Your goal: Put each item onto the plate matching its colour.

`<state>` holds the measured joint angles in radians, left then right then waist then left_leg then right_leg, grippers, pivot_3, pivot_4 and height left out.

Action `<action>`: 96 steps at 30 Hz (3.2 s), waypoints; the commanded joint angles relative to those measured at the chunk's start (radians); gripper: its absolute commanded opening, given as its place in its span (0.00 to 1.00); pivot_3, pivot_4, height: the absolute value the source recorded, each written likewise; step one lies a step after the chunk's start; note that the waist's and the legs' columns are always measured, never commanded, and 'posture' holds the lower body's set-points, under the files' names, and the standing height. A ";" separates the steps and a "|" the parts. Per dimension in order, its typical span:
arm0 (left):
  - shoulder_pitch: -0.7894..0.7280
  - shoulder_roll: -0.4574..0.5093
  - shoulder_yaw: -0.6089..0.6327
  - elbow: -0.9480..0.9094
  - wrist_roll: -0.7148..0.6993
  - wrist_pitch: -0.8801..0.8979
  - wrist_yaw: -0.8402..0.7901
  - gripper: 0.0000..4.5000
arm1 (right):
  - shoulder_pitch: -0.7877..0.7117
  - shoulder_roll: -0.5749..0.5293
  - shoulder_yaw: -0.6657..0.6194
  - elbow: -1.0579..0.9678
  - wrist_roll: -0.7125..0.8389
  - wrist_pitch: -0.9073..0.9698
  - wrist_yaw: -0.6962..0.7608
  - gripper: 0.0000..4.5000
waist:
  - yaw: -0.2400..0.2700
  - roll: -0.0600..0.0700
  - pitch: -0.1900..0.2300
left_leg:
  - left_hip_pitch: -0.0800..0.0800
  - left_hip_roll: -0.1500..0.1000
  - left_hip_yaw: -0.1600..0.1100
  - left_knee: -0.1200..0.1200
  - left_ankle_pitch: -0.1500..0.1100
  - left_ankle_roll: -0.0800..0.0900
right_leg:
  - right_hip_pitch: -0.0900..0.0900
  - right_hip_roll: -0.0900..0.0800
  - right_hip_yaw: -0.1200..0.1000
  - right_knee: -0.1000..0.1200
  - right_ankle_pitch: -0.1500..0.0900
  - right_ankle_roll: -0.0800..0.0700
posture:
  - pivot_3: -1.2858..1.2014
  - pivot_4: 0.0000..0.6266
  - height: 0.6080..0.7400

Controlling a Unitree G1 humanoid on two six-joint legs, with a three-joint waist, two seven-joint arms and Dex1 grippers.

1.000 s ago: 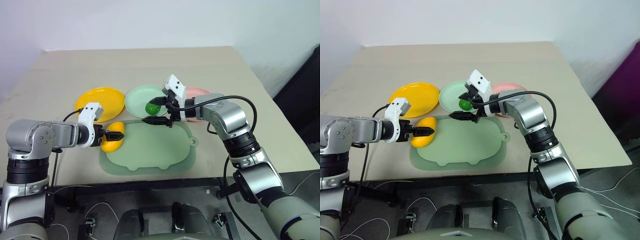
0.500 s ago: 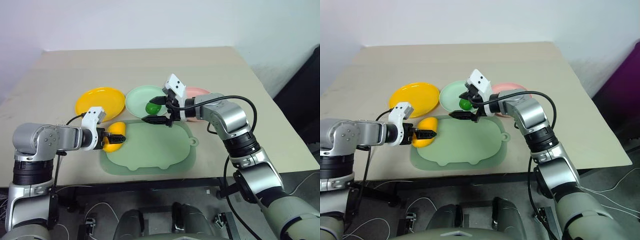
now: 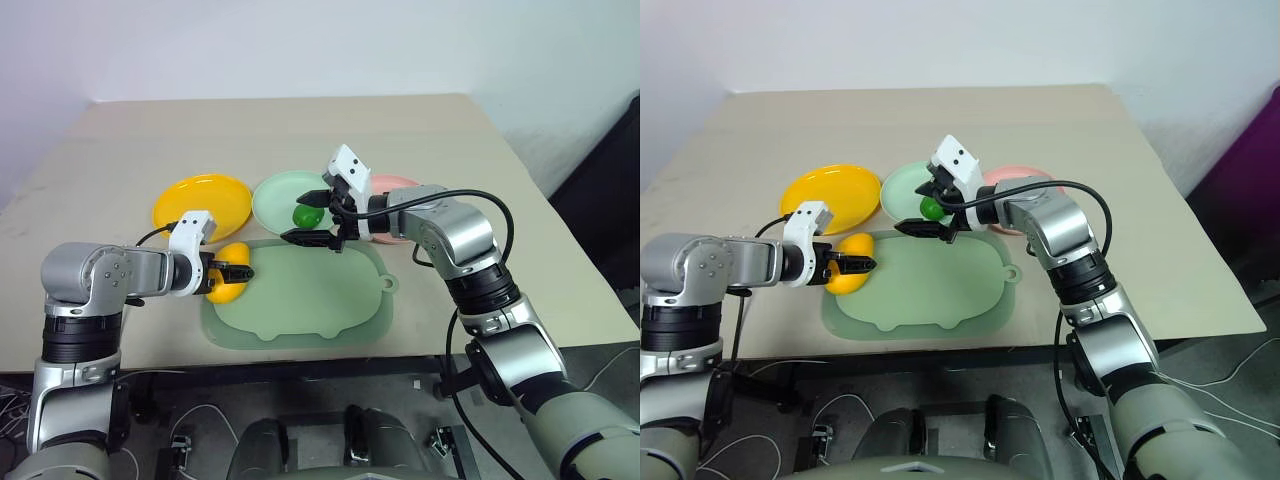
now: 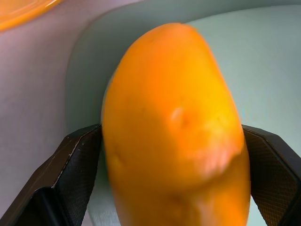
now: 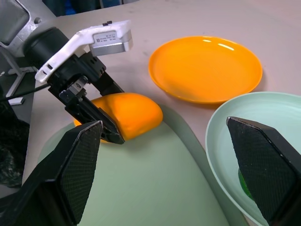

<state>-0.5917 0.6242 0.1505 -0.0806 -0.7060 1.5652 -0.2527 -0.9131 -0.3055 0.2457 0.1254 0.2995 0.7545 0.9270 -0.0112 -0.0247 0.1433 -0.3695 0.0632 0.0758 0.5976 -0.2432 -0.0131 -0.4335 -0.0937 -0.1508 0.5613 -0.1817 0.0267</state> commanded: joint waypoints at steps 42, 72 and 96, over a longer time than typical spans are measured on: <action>-0.018 0.028 -0.115 -0.067 0.156 -0.041 -0.124 0.79 | -0.041 -0.005 -0.019 -0.031 0.008 -0.025 0.002 1.00 | 0.000 0.001 0.000 | 0.000 -0.001 0.000 0.000 0.000 0.000 | 0.001 -0.002 -0.001 -0.001 0.000 0.000 | 0.52 0.24 1.00; -0.045 0.301 -0.188 0.019 0.316 -0.402 -0.296 0.79 | -0.050 -0.071 -0.026 0.006 0.004 -0.064 0.060 1.00 | -0.001 0.001 0.001 | -0.003 -0.001 0.001 -0.002 0.000 0.000 | -0.003 -0.002 0.000 -0.002 0.000 0.000 | 0.52 0.24 1.00; -0.167 0.068 -0.157 0.520 0.519 -0.849 -0.243 0.79 | -0.035 -0.121 -0.043 -0.082 0.020 0.005 0.045 1.00 | 0.001 0.000 0.000 | -0.002 0.000 0.002 -0.001 0.000 0.000 | -0.003 -0.002 -0.001 0.000 0.000 0.001 | 0.52 0.24 1.00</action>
<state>-0.7258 0.6915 -0.0211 0.4174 -0.2083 0.7556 -0.4938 -0.9373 -0.4170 0.2384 0.0841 0.3017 0.7593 0.9774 -0.0105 -0.0249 0.1435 -0.3718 0.0631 0.0775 0.5966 -0.2432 -0.0130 -0.4362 -0.0956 -0.1516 0.5610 -0.1812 0.0276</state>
